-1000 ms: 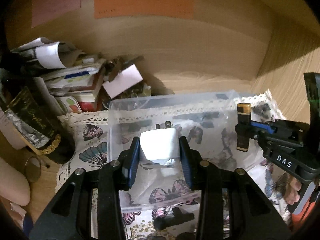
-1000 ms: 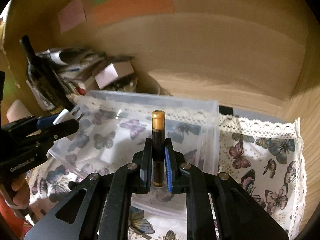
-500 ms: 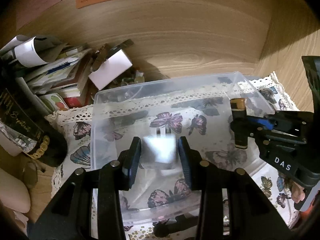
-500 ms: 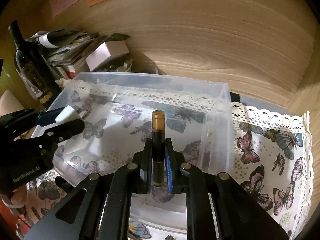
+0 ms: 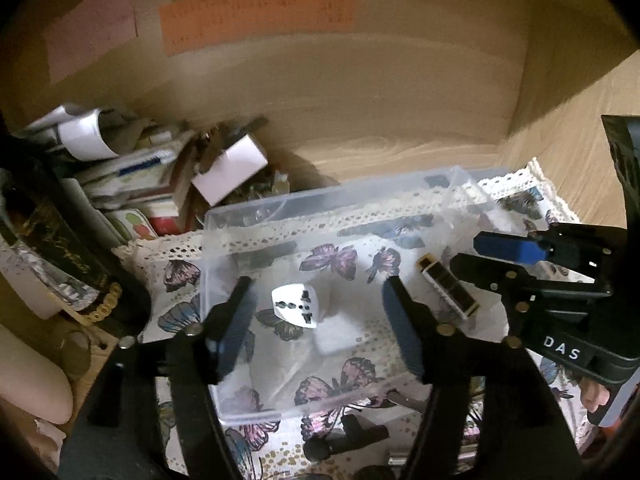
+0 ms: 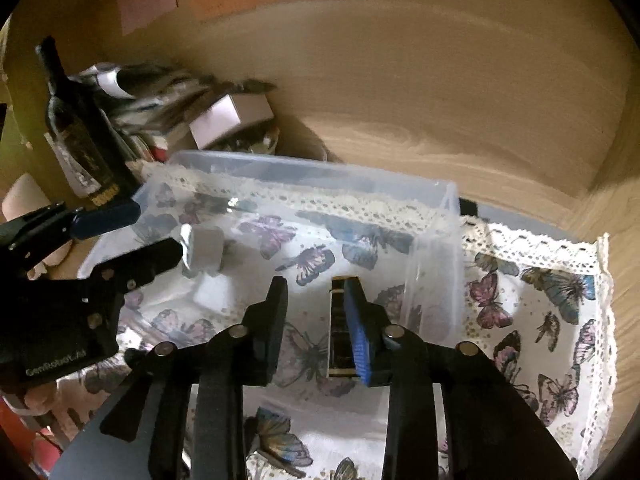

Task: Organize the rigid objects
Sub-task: 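Release the adapter into the clear box with the left tool while the right tool drops the cylinder in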

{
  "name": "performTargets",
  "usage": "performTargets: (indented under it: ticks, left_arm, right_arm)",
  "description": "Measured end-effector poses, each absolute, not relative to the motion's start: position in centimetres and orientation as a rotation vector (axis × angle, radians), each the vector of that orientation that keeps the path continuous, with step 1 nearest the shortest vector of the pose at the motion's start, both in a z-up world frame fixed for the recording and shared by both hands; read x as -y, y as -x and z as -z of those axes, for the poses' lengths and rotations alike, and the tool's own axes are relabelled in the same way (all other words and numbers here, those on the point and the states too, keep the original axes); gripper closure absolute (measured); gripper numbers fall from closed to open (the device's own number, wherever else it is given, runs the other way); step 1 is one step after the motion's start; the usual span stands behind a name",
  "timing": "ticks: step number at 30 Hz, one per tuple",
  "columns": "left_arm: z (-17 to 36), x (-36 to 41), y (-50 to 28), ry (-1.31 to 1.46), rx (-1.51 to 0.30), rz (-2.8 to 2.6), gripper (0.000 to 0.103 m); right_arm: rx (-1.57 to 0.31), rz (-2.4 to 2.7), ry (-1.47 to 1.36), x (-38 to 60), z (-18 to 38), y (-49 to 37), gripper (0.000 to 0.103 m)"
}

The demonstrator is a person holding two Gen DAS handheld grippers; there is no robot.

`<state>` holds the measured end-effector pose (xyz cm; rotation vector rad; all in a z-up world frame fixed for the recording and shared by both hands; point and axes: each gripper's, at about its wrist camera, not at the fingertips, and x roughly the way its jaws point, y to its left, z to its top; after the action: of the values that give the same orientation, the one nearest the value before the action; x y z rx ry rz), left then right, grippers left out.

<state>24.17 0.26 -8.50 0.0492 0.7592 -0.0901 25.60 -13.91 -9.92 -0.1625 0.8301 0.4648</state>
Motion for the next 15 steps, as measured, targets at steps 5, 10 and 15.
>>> performTargets:
  ticks: [5, 10, 15]
  left_arm:
    - [6.8, -0.4, -22.4, -0.035, -0.709, 0.08, 0.022]
    - [5.4, -1.0, -20.3, -0.017, -0.659, 0.067, 0.012]
    - [4.9, -1.9, -18.3, -0.011, -0.633, 0.056, 0.008]
  right_arm:
    - [-0.761, -0.458, 0.172, 14.2, 7.8, -23.5, 0.067]
    - [-0.687, -0.458, 0.17, 14.5, 6.0, -21.1, 0.054]
    - [-0.64, -0.444, 0.183, 14.9, 5.4, -19.3, 0.04]
